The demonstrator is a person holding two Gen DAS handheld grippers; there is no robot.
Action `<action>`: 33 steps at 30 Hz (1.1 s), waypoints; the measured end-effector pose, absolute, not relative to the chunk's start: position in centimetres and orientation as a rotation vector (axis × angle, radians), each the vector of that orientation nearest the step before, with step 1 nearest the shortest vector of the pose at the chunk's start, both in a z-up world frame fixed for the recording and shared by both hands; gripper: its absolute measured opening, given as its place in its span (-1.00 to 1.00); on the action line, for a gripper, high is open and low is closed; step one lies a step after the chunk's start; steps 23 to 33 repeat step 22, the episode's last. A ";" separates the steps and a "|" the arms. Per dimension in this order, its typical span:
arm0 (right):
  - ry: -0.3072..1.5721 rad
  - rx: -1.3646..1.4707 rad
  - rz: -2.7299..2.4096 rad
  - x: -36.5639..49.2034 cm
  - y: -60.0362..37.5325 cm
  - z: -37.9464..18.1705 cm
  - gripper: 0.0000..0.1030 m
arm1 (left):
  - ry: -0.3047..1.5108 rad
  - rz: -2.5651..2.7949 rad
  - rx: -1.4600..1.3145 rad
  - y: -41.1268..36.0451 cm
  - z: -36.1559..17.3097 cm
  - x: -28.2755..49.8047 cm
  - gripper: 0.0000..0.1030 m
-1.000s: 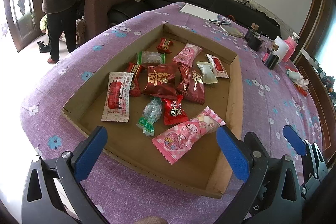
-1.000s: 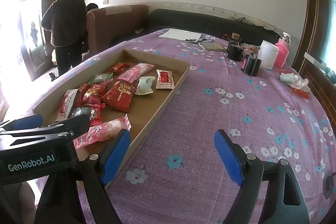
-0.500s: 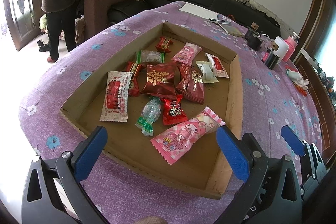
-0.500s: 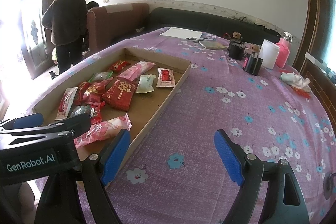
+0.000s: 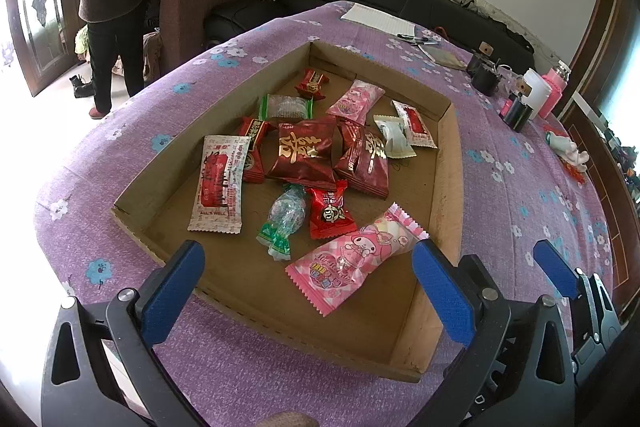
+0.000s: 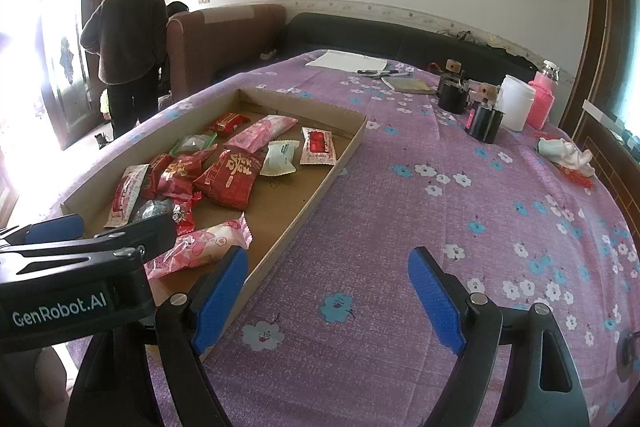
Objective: Organize snacks
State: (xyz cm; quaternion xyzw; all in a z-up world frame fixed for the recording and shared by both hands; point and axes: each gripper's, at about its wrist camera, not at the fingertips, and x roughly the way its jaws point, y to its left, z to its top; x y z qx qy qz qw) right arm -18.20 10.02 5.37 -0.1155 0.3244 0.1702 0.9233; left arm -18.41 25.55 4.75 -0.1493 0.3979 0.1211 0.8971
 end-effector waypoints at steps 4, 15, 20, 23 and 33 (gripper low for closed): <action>0.666 -0.238 0.351 -18.2 10.0 5.4 0.63 | 0.824 0.251 -0.310 25.5 4.7 -18.4 1.00; 0.659 -0.246 0.357 -18.3 10.2 5.3 0.63 | 0.801 0.271 -0.298 25.6 5.1 -18.4 1.00; 0.649 -0.232 0.348 -18.1 9.5 5.9 0.63 | 0.775 0.283 -0.282 25.3 6.0 -18.6 1.00; 0.648 -0.225 0.345 -17.9 9.0 6.1 0.63 | 0.779 0.286 -0.282 25.2 6.1 -18.5 1.00; 0.648 -0.225 0.345 -17.9 9.0 6.1 0.63 | 0.779 0.286 -0.282 25.2 6.1 -18.5 1.00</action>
